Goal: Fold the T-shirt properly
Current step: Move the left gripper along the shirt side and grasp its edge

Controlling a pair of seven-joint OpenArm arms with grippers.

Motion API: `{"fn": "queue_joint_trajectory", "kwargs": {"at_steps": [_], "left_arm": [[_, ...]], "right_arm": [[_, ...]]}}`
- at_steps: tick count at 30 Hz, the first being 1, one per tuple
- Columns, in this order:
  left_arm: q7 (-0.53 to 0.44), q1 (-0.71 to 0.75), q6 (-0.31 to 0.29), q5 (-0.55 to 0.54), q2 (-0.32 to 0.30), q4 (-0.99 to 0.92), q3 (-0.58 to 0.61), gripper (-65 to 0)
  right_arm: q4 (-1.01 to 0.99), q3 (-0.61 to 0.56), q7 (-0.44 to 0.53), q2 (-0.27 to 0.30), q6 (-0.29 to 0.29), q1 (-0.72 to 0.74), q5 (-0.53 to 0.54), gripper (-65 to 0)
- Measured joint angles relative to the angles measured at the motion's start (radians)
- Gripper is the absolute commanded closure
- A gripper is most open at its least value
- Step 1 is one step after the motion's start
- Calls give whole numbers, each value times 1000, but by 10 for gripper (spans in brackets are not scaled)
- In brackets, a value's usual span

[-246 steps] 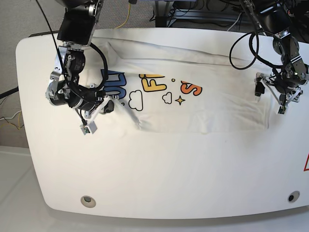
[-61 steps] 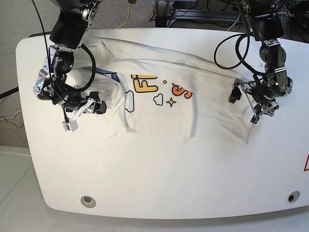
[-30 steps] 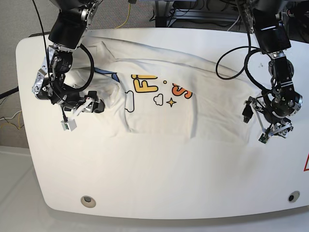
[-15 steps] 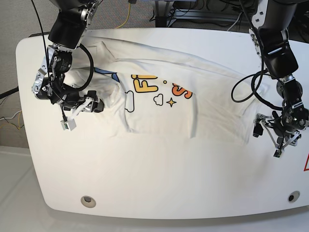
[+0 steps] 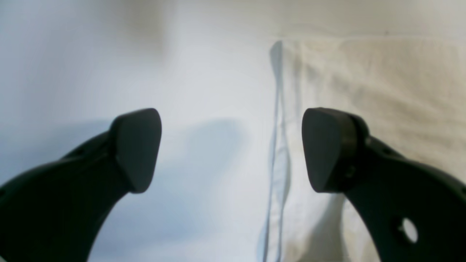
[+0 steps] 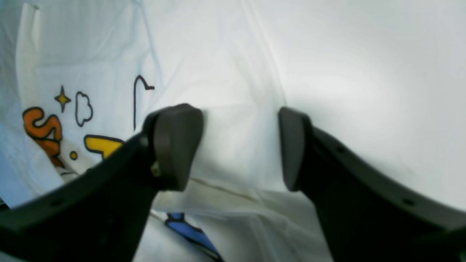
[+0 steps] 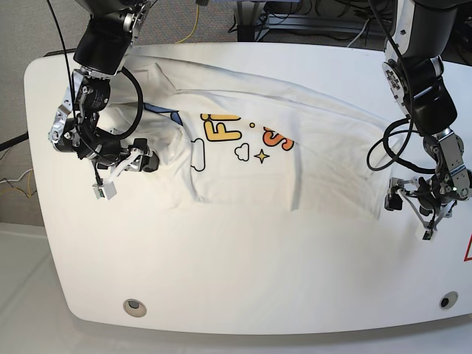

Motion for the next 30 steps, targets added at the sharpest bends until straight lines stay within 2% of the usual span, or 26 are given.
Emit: {"fn": "queue_joint_trajectory", "kwargs": {"at_steps": [10, 20, 30], "left_arm": [[0, -41, 0, -2, 2, -138, -10, -577], [0, -52, 0, -1, 7, -151, -51, -577], [0, -48, 0, -2, 58, -163, -74, -577]], "right_arm": [[0, 0, 0, 0, 0, 0, -2, -354], [0, 0, 0, 0, 0, 0, -2, -354], [0, 0, 0, 1, 0, -2, -2, -354]]}}
